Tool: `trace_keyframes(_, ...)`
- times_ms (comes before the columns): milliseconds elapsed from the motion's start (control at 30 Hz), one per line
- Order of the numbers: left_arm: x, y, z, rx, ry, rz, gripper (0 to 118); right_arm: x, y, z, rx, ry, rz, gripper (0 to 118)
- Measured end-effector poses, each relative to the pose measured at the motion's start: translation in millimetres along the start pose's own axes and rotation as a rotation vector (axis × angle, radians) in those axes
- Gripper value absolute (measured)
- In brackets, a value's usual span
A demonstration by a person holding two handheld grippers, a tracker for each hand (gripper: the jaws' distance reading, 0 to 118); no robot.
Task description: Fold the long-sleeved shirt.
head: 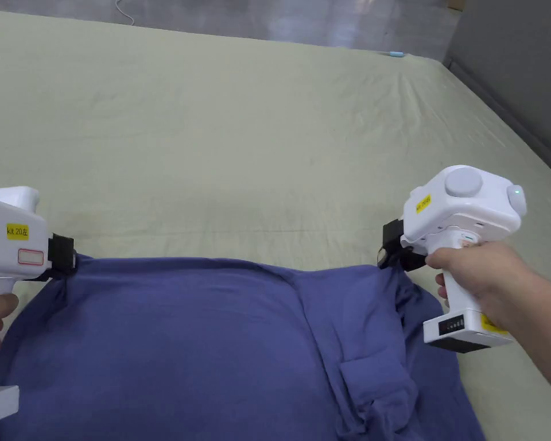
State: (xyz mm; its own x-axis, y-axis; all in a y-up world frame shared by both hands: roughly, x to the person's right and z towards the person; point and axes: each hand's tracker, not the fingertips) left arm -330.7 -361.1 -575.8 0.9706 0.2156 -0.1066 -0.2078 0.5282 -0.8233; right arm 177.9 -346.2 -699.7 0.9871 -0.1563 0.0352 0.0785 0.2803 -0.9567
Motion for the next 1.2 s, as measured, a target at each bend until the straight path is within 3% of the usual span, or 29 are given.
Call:
trace_keyframes(267,4,-9,39,0.022,-0.004,-0.007,3,6,-40,62,0.085,0.042,0.093,13)
trace_keyframes(733,5,-72,149,0.051,0.003,-0.059,3,24,-150,151,0.157,0.085,0.155,13)
trace_keyframes(1200,-8,-189,205,-0.038,0.014,-0.081,3,52,-290,161,0.082,0.071,0.187,13)
